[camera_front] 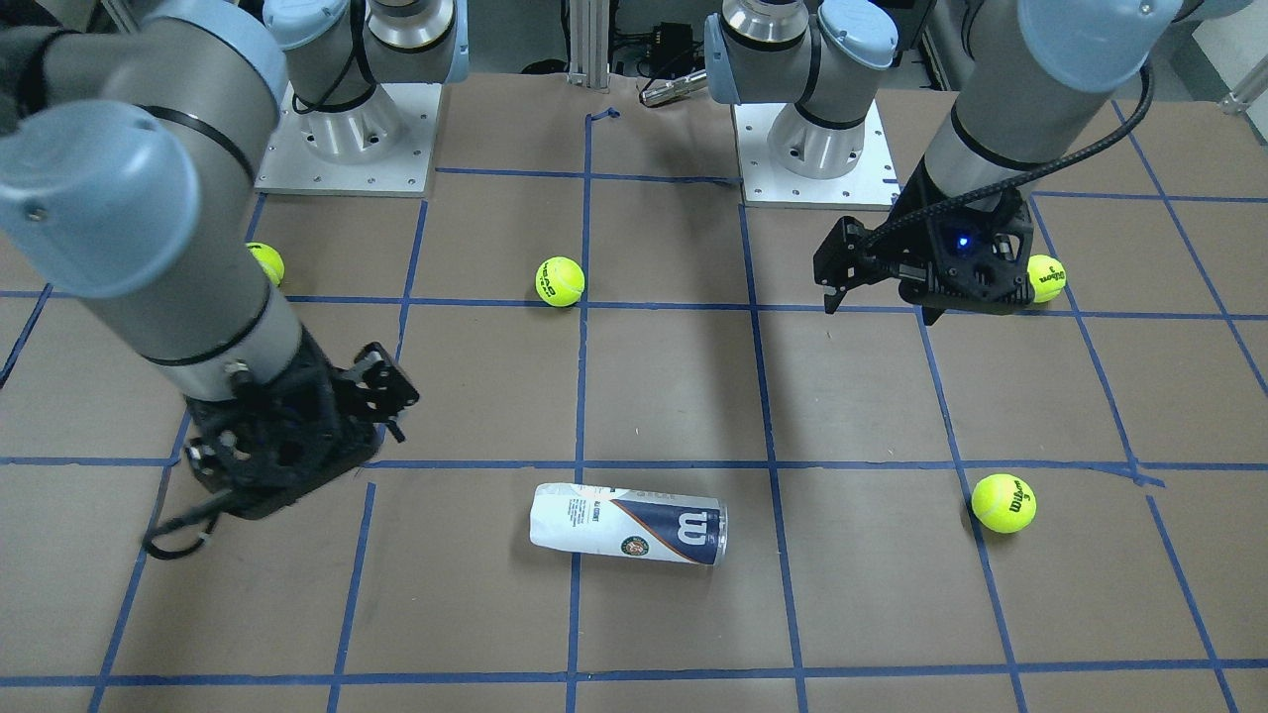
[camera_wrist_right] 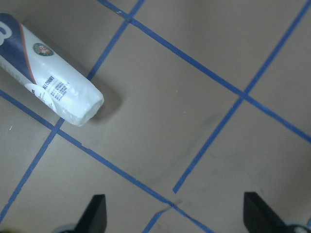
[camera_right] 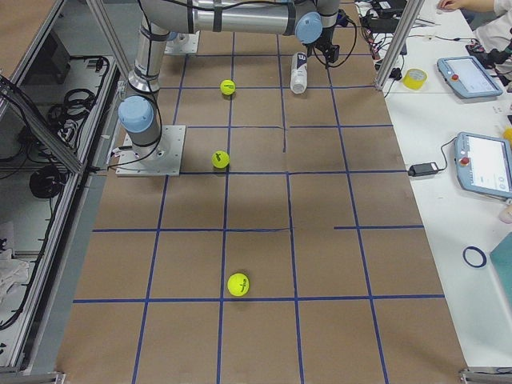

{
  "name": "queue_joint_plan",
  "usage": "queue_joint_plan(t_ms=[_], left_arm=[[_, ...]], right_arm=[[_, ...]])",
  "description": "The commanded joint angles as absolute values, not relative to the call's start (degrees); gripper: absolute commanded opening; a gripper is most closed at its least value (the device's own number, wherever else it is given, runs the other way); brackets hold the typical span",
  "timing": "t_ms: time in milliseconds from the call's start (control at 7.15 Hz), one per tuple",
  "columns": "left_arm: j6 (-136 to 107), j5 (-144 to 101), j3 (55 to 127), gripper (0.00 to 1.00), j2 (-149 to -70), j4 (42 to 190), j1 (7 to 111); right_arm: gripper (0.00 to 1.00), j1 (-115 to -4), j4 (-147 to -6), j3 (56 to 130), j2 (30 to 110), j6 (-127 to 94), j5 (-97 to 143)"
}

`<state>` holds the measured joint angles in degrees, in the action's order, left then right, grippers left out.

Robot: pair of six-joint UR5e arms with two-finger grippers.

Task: Lift up tennis ball bucket
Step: 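Move the left gripper to the lying tube's open end while right gripper retracts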

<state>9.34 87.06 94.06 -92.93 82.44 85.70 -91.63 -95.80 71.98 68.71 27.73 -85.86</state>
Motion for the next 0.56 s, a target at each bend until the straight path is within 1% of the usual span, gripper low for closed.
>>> queue_joint_plan(t_ms=[0, 140, 419], left_arm=[[9.1, 78.7, 96.6, 1.0, -97.8, 70.0, 85.7], [8.7, 74.0, 97.3, 1.0, -101.2, 66.3, 85.7], [8.7, 68.2, 97.3, 1.0, -108.2, 57.5, 85.7]], right_arm=[[1.0, -85.7, -90.7, 72.0, 73.1, 14.1, -89.6], [1.0, -85.7, -87.9, 72.1, 74.6, 11.0, -91.0], [1.0, -85.5, -88.7, 72.7, 74.4, 10.4, -90.8]])
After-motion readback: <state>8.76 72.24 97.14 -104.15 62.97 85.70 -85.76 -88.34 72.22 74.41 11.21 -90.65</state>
